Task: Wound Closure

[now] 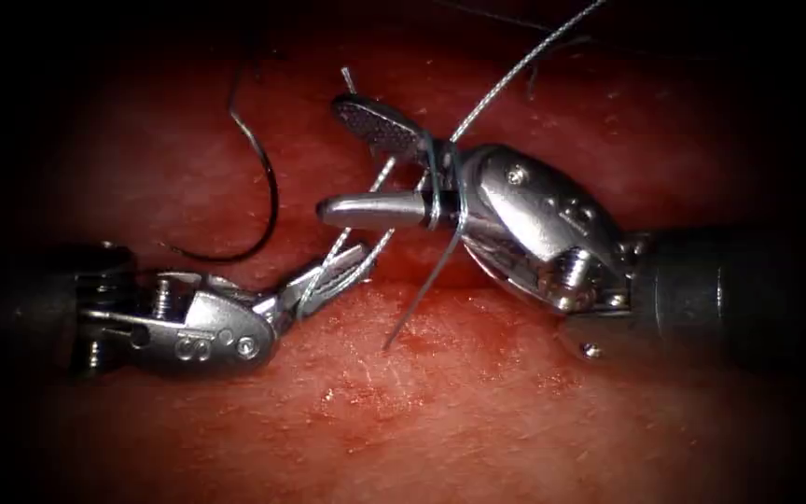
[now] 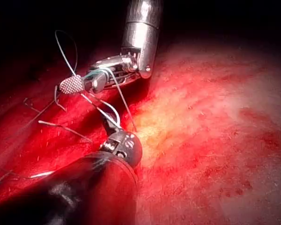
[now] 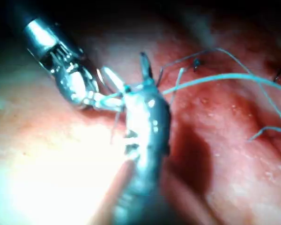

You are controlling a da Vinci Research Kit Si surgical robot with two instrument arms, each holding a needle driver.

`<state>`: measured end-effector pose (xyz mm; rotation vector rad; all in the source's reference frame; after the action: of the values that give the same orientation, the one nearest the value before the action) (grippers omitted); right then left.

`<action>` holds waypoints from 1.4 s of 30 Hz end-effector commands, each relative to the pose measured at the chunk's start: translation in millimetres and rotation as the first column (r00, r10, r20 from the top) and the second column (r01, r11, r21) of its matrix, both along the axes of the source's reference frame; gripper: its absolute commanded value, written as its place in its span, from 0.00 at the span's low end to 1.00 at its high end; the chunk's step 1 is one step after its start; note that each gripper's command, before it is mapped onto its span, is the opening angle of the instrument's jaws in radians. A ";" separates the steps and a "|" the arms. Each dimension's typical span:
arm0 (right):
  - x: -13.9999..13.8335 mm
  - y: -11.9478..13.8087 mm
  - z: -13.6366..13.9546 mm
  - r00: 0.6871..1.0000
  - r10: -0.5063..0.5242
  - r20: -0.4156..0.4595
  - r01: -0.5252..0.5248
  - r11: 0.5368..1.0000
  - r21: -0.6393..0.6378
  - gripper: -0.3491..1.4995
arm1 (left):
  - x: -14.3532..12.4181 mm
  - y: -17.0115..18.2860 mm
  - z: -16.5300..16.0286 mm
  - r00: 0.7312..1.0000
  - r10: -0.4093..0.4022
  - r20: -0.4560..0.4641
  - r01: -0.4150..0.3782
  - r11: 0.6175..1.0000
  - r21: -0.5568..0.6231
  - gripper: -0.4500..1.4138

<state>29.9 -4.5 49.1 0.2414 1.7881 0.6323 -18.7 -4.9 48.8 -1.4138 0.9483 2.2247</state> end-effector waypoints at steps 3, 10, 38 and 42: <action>-0.3 -1.1 0.1 1.000 0.025 0.012 -0.025 1.000 0.001 0.92 | 0.2 1.0 0.6 0.999 -0.039 -0.006 0.039 0.999 0.000 0.00; 0.2 -1.6 -0.8 1.000 0.009 -0.008 -0.009 1.000 -0.006 0.91 | 1.4 2.5 2.7 0.995 -0.103 0.000 0.103 0.993 0.052 0.00; -0.3 -2.0 -0.7 1.000 -0.012 -0.026 0.011 1.000 -0.028 0.88 | 2.1 0.5 -1.1 0.847 -0.240 0.473 0.083 0.941 0.328 0.00; -0.4 -2.0 -0.6 1.000 -0.012 -0.026 0.012 1.000 -0.028 0.88 | 1.6 0.6 -1.7 0.815 -0.237 0.528 0.037 0.932 0.362 0.00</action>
<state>29.1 -6.1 48.0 0.2395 1.8180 0.5981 -16.5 -4.1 46.4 -1.6316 0.4124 1.5906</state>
